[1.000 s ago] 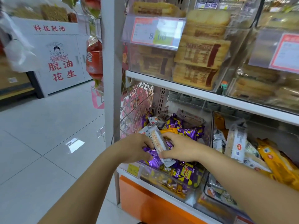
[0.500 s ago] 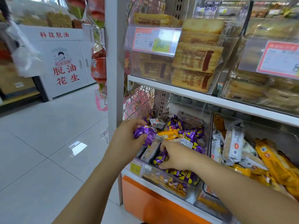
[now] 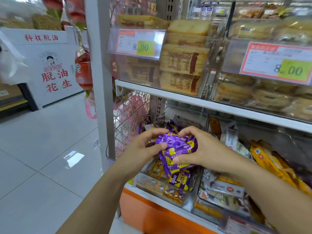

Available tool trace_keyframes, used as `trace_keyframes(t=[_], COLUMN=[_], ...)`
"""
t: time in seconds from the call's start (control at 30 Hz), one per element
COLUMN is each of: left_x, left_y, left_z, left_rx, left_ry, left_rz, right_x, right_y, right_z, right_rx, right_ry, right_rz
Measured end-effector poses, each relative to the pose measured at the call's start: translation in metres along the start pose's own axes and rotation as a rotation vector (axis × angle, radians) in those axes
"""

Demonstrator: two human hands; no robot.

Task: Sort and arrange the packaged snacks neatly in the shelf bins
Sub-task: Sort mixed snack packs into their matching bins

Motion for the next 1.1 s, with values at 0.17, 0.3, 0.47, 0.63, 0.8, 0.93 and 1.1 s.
trace_keyframes(t=[0.17, 0.3, 0.47, 0.63, 0.8, 0.93, 1.1], left_x=[0.004, 0.008, 0.027, 0.033, 0.034, 0.034, 0.038], left_y=[-0.021, -0.056, -0.093, -0.102, -0.105, -0.108, -0.105], left_z=[-0.011, -0.014, -0.019, -0.022, -0.023, -0.025, -0.024], left_rx=[-0.190, -0.454, -0.620, -0.636, -0.612, -0.604, -0.591], left_ry=[0.023, -0.125, -0.231, -0.225, -0.214, -0.206, -0.249], left_rz=[0.215, -0.548, -0.684, -0.550, -0.479, -0.374, -0.464], right_x=[-0.028, -0.057, -0.051, -0.045, -0.046, -0.052, -0.052], right_y=[0.014, 0.037, 0.057, 0.064, 0.060, 0.061, 0.053], right_z=[0.025, 0.051, 0.072, 0.084, 0.088, 0.090, 0.086], right_rx=[0.023, 0.166, 0.241, 0.257, 0.195, 0.170, 0.094], right_ry=[0.102, 0.279, 0.158, 0.089, 0.180, 0.378, 0.569], right_rz=[0.010, 0.120, 0.121, 0.108, 0.014, -0.053, 0.130])
Point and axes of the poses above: each hand's wrist, its own z-axis away from the middle knuckle, its own x-axis out of the palm, y = z × x, the point moved 9 cm from there along -z, towards the middle knuckle, and after that the axes turned 15 degrees about z, right-handed, at the moved point
